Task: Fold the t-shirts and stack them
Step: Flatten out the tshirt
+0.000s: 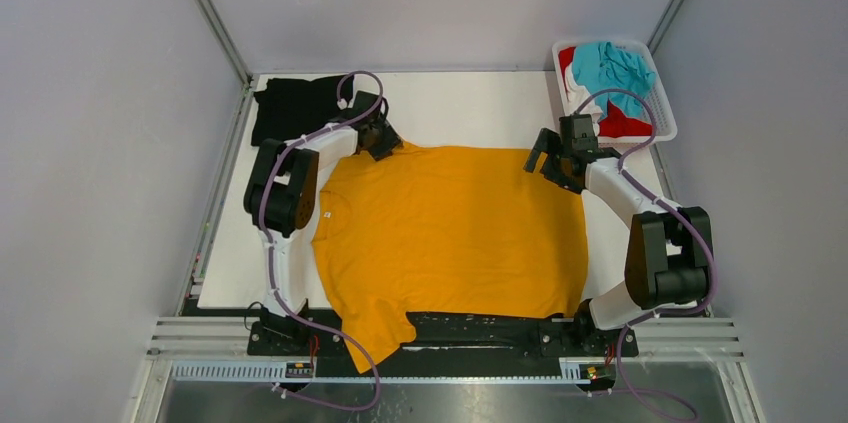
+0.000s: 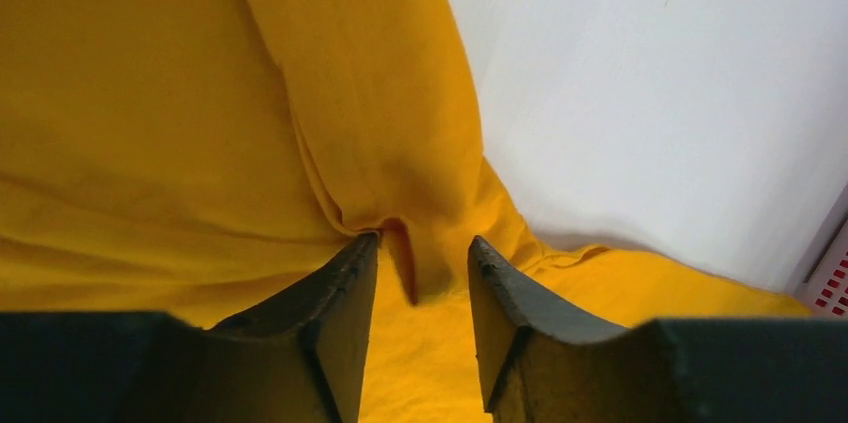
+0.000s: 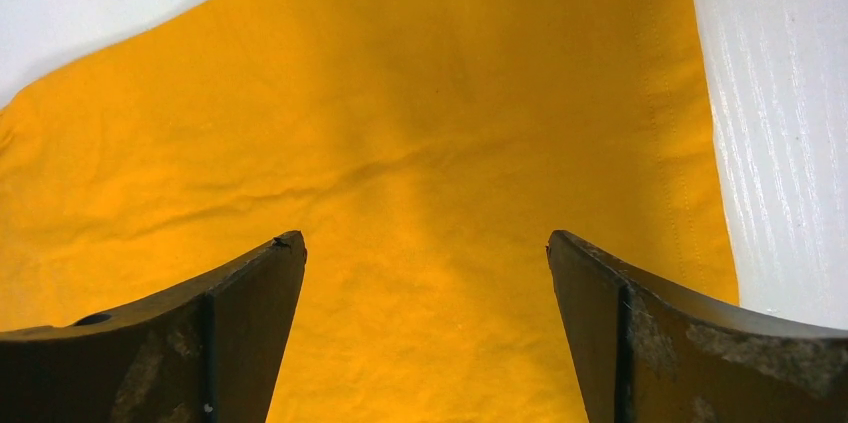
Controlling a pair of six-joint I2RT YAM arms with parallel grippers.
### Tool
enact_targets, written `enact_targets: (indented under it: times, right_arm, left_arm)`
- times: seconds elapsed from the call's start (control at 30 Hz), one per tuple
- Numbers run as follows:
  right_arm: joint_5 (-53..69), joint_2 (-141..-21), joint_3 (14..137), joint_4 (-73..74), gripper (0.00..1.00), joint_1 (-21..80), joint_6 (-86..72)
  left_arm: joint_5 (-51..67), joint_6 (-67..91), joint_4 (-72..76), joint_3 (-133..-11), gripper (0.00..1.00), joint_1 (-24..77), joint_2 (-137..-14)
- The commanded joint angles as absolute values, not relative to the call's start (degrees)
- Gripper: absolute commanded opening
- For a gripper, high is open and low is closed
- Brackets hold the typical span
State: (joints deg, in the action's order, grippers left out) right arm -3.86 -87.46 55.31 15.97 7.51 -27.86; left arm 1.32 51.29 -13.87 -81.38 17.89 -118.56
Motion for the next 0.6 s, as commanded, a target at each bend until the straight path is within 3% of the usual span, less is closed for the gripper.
enact_targets:
  times: [0.0, 0.2, 0.37, 0.5, 0.57]
  right_arm:
    - [-5.0, -87.3, 56.1, 15.3, 0.99, 7.8, -26.7]
    - [-4.9, -88.2, 56.7, 15.4, 0.99, 7.9, -26.5]
    - [-5.7, -88.4, 57.0, 16.1, 0.99, 7.8, -26.0]
    - [-6.2, -88.7, 57.4, 16.3, 0.99, 7.8, -25.7]
    - [-6.3, -89.0, 57.8, 16.8, 0.99, 7.8, -25.5]
  left_arm:
    - [0.5, 52.3, -13.1, -85.3, 0.34, 17.7, -120.6]
    - [0.3, 51.3, -12.1, -89.4, 0.00, 17.7, -122.2]
    - [1.0, 47.8, -10.5, -97.3, 0.00, 17.8, -127.1]
    - [7.9, 41.1, -15.4, -113.4, 0.00, 18.1, -137.0]
    - [12.5, 37.4, -20.7, -124.1, 0.09, 18.2, -143.8]
